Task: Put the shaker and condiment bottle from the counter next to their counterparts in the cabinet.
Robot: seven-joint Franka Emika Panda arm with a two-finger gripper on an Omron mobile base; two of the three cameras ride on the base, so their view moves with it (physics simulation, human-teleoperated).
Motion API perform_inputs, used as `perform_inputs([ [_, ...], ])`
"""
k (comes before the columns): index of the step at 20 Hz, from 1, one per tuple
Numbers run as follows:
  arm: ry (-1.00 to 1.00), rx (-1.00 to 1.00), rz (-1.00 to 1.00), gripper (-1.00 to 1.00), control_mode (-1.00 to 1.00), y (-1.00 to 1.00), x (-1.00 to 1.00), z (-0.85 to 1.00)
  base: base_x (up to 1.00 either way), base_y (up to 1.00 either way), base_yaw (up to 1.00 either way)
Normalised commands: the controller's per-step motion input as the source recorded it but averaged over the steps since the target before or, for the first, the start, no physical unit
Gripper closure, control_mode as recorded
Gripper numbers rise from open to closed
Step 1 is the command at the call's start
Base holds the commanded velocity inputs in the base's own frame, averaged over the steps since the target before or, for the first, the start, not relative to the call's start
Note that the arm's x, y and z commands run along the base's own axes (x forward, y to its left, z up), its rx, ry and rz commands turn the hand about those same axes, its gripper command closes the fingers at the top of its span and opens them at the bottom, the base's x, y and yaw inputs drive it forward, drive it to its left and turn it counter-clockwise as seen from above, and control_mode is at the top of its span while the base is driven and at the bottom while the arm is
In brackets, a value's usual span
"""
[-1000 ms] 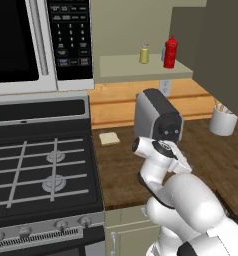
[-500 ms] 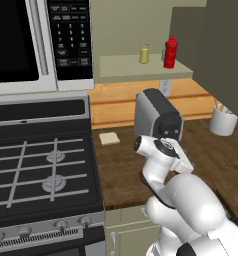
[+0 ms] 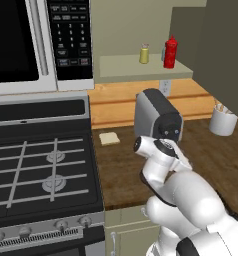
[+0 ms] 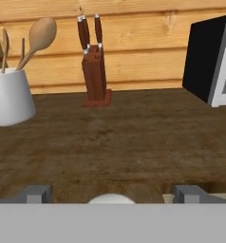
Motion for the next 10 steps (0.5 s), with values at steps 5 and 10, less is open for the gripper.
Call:
perform_inputs([
  [5, 0.0, 0.0, 0.07, -1.0, -1.0, 0.0, 0.0, -0.14, 0.0, 0.0, 0.0],
  [10, 0.0, 0.0, 0.07, -1.0, -1.0, 0.05, 0.0, -0.29, 0.0, 0.0, 0.0],
])
